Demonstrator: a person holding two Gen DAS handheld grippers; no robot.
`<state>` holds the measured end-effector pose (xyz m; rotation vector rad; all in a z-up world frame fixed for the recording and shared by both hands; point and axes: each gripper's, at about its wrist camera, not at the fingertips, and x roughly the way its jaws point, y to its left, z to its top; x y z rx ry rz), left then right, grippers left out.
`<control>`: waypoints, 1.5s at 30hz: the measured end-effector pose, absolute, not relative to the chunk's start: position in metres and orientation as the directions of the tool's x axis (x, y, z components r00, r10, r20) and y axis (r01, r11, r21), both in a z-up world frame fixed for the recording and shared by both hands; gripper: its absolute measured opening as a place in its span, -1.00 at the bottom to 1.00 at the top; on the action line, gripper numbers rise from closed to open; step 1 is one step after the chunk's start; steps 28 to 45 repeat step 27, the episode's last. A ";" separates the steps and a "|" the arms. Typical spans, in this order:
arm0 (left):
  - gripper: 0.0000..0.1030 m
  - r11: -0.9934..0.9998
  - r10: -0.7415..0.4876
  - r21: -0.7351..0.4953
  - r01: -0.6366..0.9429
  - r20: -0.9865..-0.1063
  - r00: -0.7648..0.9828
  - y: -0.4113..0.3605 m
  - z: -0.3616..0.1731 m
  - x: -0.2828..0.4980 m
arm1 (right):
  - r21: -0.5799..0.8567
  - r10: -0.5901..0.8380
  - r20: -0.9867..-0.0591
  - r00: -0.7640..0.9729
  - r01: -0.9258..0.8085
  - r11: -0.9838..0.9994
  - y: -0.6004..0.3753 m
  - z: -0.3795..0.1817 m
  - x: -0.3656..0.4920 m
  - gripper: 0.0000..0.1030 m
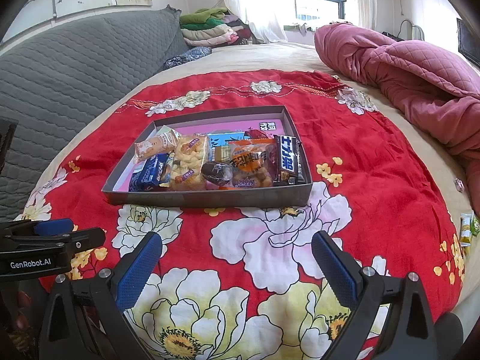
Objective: Organize snacks
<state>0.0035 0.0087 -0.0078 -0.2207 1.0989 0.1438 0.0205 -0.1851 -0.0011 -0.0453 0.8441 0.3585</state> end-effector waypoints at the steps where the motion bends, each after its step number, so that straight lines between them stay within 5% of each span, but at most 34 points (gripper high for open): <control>1: 0.46 0.969 0.007 -0.104 -0.225 -0.894 0.447 0.008 -0.008 0.004 | 0.102 0.292 -0.738 0.608 -0.327 0.939 -0.185 -0.001 0.020 0.95; 45: 0.46 0.960 0.007 -0.114 -0.254 -0.904 0.428 0.016 -0.017 0.007 | 0.091 0.287 -0.736 0.613 -0.330 0.939 -0.184 -0.001 0.020 0.95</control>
